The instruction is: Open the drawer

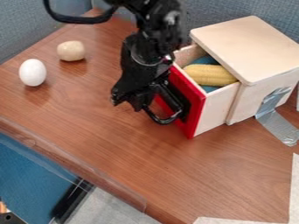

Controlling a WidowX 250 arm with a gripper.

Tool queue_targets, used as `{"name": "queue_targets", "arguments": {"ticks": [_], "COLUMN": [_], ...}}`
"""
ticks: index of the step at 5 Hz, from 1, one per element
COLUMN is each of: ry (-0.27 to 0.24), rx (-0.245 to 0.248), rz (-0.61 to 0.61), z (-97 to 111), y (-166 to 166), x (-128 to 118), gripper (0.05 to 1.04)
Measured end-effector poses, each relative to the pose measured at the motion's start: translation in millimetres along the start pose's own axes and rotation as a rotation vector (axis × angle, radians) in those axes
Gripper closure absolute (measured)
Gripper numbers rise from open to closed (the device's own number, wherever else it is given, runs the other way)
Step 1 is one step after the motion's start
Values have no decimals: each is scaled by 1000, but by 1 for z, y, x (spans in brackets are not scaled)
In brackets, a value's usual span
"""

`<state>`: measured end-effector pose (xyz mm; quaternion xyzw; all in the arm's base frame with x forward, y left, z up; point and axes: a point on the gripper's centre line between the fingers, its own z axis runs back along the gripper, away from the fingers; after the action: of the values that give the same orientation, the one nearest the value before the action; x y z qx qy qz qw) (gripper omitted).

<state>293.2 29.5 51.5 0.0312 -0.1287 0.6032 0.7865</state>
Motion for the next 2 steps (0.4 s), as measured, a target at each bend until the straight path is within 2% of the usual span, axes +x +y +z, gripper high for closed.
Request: {"name": "queue_targets", "arguments": {"ticks": [2], "ry": [31], "rx": [30], "rz": [-15], "z": [0], "y": [11], "x": [7], "gripper": [968]}}
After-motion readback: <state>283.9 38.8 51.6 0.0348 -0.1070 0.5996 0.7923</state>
